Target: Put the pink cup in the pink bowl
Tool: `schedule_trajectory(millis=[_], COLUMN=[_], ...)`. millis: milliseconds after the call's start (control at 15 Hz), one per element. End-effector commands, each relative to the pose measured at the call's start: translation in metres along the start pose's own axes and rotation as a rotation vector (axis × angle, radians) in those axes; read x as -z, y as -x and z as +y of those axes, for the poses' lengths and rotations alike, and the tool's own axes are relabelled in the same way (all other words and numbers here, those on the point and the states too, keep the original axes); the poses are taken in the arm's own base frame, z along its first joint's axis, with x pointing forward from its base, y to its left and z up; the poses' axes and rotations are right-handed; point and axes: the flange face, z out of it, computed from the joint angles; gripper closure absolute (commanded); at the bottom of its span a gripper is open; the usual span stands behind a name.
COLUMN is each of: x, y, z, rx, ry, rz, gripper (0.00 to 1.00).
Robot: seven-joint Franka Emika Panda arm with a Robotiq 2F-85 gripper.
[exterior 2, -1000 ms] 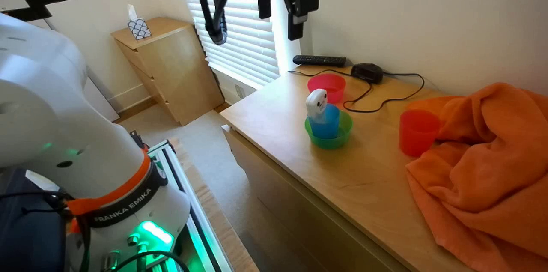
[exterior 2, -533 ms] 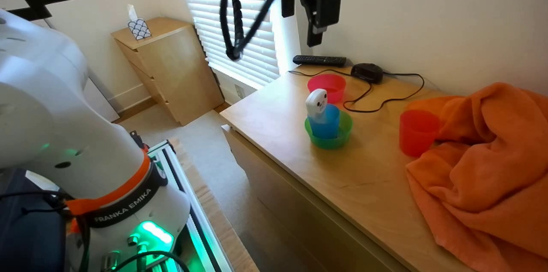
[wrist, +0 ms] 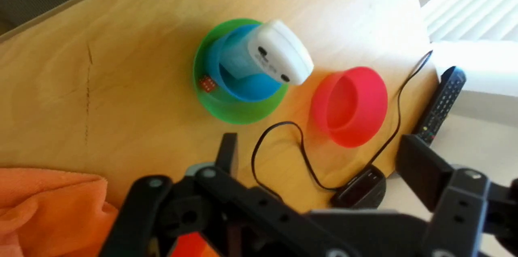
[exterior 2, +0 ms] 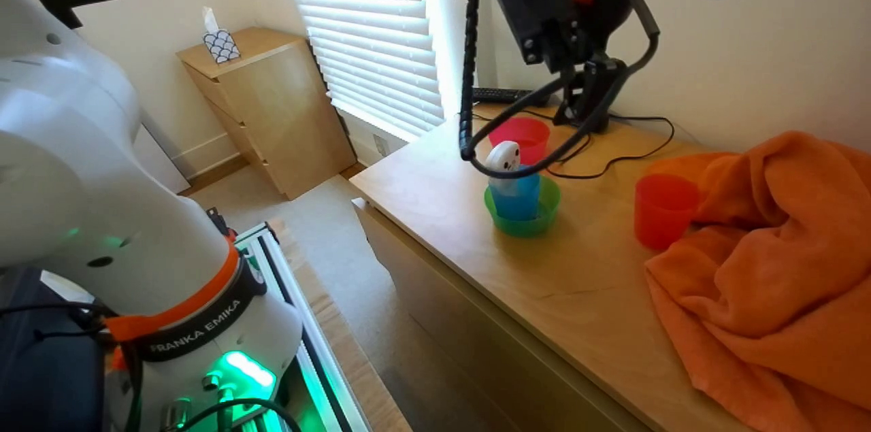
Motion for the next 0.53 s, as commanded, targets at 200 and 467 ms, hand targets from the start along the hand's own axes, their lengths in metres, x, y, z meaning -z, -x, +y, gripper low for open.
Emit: schedule_trajectory(millis=[200, 467], x=[-0.029, -0.036], y=[-0.052, -0.064], z=[0.033, 0.067], rx=[-0.225, -0.386], ry=[0.191, 0.312], rz=[-0.021, 0.067], gripper=[0.0, 0.0])
